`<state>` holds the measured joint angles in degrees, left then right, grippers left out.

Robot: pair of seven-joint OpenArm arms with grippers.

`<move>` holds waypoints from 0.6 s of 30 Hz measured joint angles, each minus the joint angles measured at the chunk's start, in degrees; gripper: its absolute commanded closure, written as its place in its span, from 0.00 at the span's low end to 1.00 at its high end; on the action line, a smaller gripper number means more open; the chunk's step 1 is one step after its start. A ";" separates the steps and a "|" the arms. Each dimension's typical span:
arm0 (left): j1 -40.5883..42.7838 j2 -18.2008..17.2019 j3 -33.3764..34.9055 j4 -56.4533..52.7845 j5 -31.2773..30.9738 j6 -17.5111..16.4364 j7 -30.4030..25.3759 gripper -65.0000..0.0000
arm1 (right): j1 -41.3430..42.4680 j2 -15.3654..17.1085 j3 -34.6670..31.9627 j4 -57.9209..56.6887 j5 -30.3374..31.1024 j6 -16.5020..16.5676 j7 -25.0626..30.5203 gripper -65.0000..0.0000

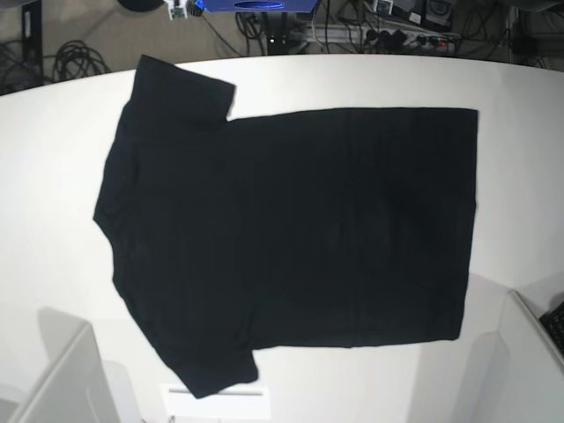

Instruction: Fold the T-shirt properly

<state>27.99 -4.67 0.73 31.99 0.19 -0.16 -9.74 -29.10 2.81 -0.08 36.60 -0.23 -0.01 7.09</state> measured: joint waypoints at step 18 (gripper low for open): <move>20.48 -5.55 -0.85 31.78 -0.59 0.15 0.90 1.00 | -17.94 -0.57 9.90 38.40 0.13 0.02 -15.02 1.00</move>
<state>48.47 -10.22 -0.12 63.77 -0.40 -0.01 -8.84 -47.05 2.24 9.82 75.00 -0.10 0.01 -7.92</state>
